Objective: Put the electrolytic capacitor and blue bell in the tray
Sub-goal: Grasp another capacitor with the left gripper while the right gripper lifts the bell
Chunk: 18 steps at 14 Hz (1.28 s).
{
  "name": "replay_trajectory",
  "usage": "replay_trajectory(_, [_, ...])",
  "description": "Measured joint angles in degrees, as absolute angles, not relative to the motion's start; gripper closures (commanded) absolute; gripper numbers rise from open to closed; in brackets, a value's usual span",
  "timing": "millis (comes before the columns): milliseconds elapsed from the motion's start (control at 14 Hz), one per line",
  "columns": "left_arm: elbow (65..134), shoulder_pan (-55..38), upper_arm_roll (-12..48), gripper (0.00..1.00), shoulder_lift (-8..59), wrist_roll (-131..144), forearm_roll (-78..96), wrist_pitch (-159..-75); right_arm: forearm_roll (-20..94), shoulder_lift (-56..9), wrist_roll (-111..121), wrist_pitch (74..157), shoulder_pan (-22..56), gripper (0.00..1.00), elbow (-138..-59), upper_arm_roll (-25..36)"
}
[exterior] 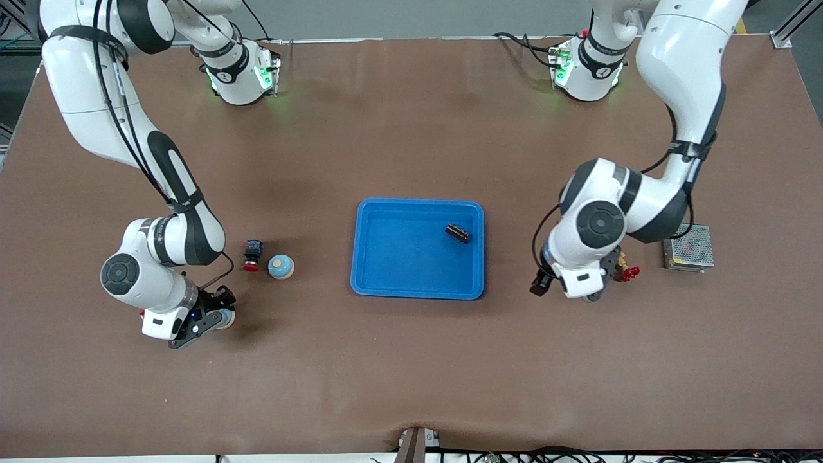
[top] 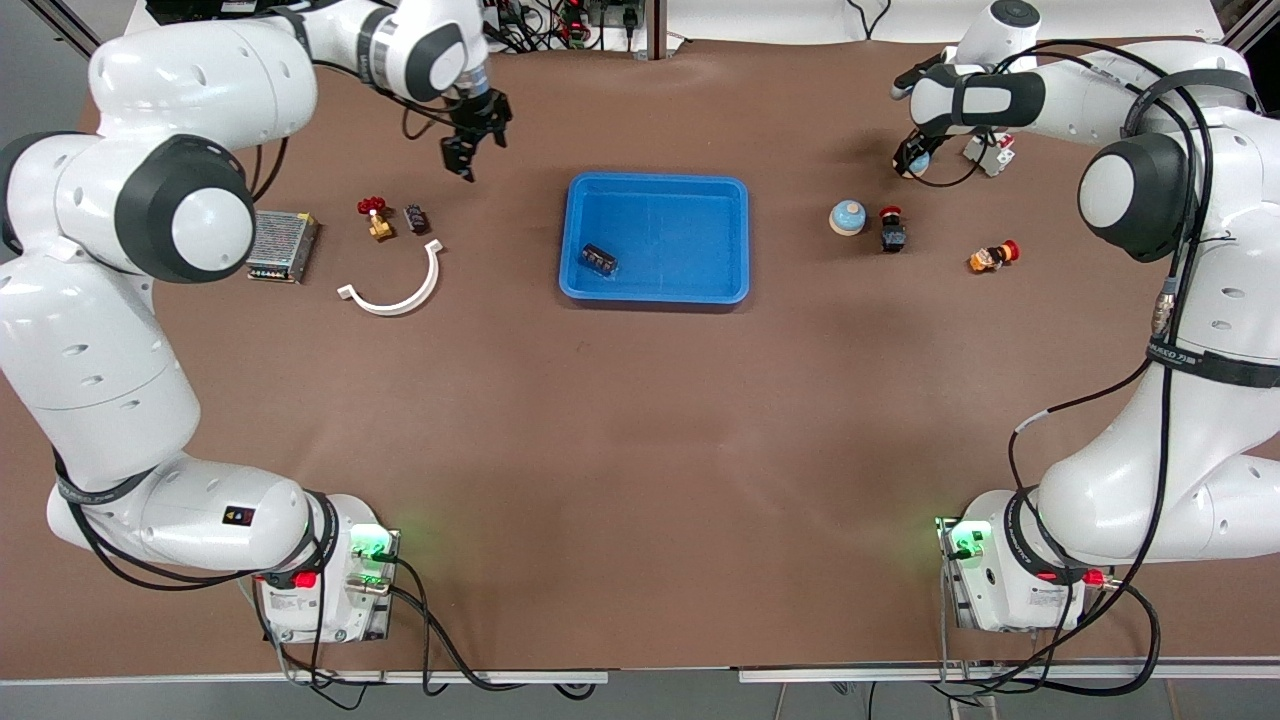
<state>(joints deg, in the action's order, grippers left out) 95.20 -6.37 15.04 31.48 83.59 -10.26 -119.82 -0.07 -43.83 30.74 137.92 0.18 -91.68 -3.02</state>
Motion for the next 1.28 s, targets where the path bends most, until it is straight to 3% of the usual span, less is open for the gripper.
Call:
replay_trajectory(356, [97.92, 0.72, 14.96, 0.00, 31.47, 73.95, -10.30, -119.74, -0.06, -42.00, 22.25, 125.07, 2.03, 0.42, -86.07, -3.97])
replay_trajectory(855, [105.25, 5.85, 14.93, 0.01, 31.65, 68.90, -10.38, -127.07, 2.73, -39.58, 4.44, 120.43, 7.57, 0.42, -85.67, -4.36])
replay_trajectory(1283, [107.31, 6.49, 14.94, 0.23, 32.98, 68.08, -14.32, -129.13, 3.24, -37.40, -17.41, 118.83, 16.49, 0.42, -85.67, -4.60])
